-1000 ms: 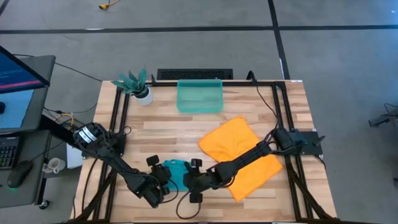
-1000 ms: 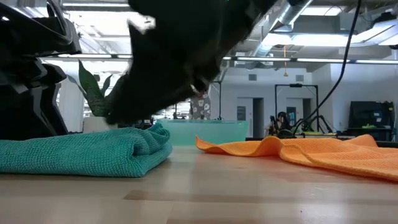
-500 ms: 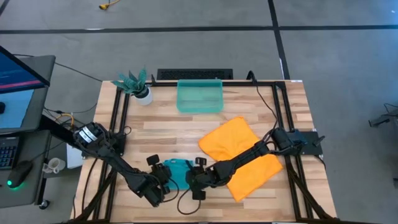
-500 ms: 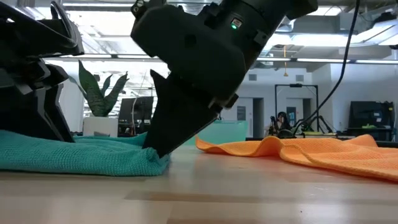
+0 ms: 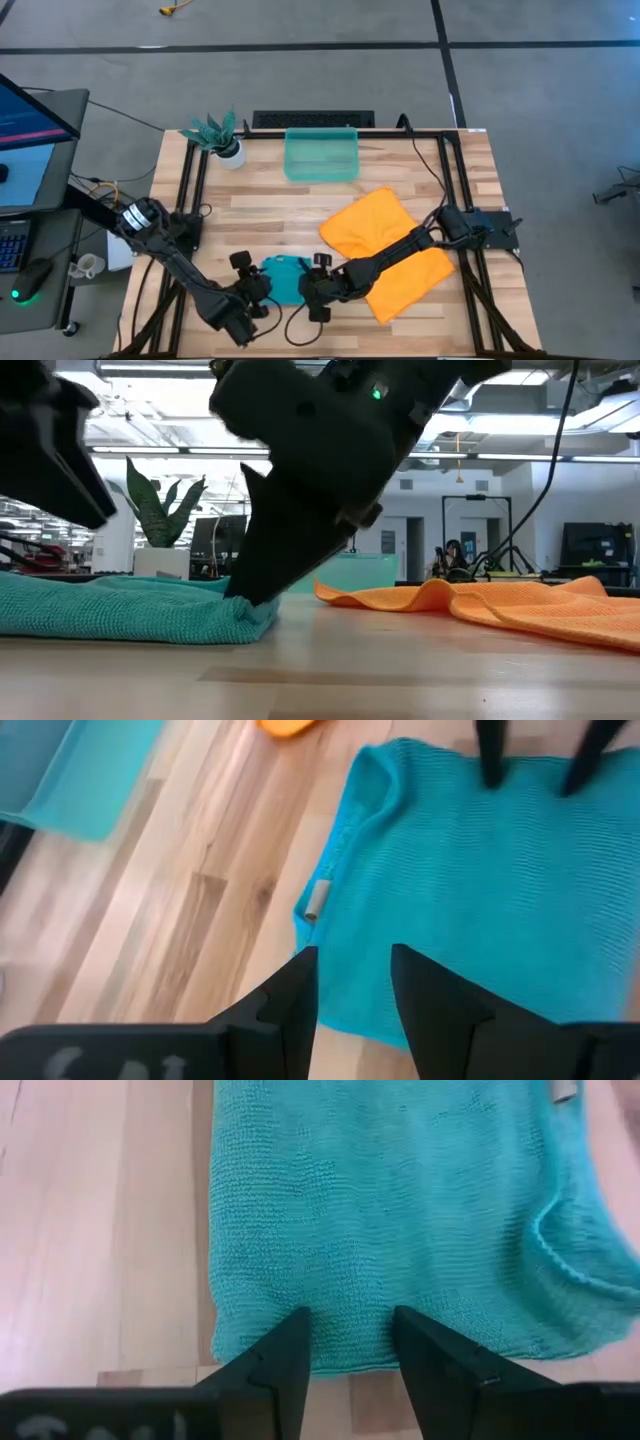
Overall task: Roll microfiber towels into tight, uniform cylinder then place into a basket
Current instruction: Fold the blue microfiber cloth, then roll the blue microfiber cloth
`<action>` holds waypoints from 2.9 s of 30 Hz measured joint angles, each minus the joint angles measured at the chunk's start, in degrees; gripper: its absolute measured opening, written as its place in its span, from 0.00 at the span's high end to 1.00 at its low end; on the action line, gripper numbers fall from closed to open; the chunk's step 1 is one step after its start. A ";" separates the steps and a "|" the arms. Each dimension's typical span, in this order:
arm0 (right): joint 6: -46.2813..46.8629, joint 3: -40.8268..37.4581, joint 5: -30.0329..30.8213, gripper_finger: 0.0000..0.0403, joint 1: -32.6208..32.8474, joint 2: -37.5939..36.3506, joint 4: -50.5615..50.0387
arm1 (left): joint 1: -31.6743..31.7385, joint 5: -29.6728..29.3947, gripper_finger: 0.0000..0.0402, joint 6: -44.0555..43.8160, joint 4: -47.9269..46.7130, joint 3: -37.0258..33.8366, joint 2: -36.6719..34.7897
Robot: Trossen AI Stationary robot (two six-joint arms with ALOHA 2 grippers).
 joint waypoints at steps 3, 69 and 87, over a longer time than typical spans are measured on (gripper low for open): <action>-0.48 0.20 0.29 0.58 0.04 -0.88 1.20 | -1.49 -1.06 0.70 0.06 0.20 1.21 -0.24; -7.59 -6.05 14.56 0.58 10.03 -10.96 6.96 | -8.41 2.67 0.50 17.33 6.48 10.57 5.84; -7.51 -19.91 8.73 0.65 6.01 -10.92 37.62 | -4.15 -7.58 0.50 -1.96 -1.70 4.37 5.73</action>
